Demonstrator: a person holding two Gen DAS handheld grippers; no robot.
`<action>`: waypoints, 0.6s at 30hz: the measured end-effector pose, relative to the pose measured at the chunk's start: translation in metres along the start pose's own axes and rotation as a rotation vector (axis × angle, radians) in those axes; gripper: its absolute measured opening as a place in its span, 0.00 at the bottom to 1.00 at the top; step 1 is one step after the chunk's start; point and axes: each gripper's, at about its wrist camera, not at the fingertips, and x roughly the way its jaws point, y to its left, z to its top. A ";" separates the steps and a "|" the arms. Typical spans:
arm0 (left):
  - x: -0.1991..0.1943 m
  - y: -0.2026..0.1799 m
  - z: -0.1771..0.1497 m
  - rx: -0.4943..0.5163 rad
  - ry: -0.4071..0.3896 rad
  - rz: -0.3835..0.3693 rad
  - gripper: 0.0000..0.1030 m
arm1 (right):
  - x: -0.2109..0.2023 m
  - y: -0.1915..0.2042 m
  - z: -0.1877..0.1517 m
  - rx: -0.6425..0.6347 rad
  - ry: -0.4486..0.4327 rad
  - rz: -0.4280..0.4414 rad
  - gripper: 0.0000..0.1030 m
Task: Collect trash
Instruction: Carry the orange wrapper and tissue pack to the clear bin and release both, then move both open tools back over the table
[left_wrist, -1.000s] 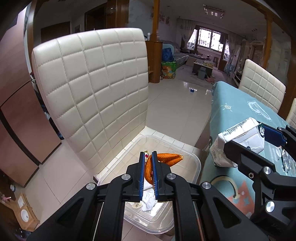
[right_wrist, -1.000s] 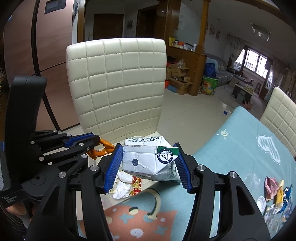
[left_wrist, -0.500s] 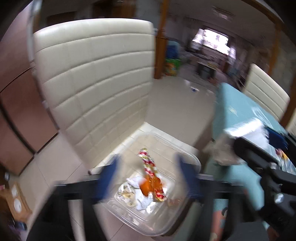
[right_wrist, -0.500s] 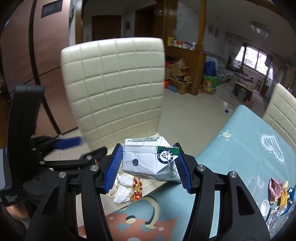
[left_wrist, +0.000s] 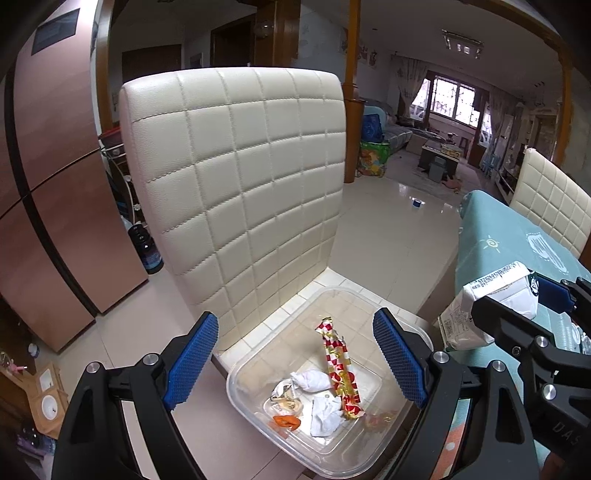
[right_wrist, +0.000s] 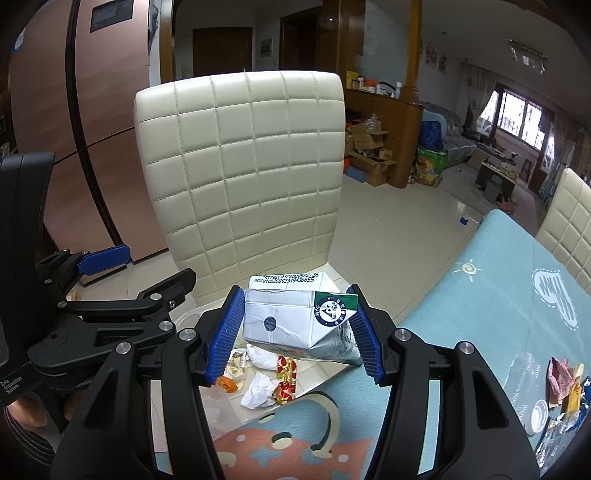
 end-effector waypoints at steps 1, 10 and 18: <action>0.000 0.001 0.001 -0.005 0.001 0.002 0.81 | 0.000 -0.001 0.001 0.004 0.006 0.001 0.66; -0.015 0.000 0.005 0.000 -0.021 -0.010 0.81 | -0.024 -0.019 0.003 0.069 -0.030 -0.055 0.75; -0.046 -0.029 0.010 0.094 -0.064 -0.021 0.81 | -0.067 -0.031 -0.009 0.068 -0.048 -0.149 0.76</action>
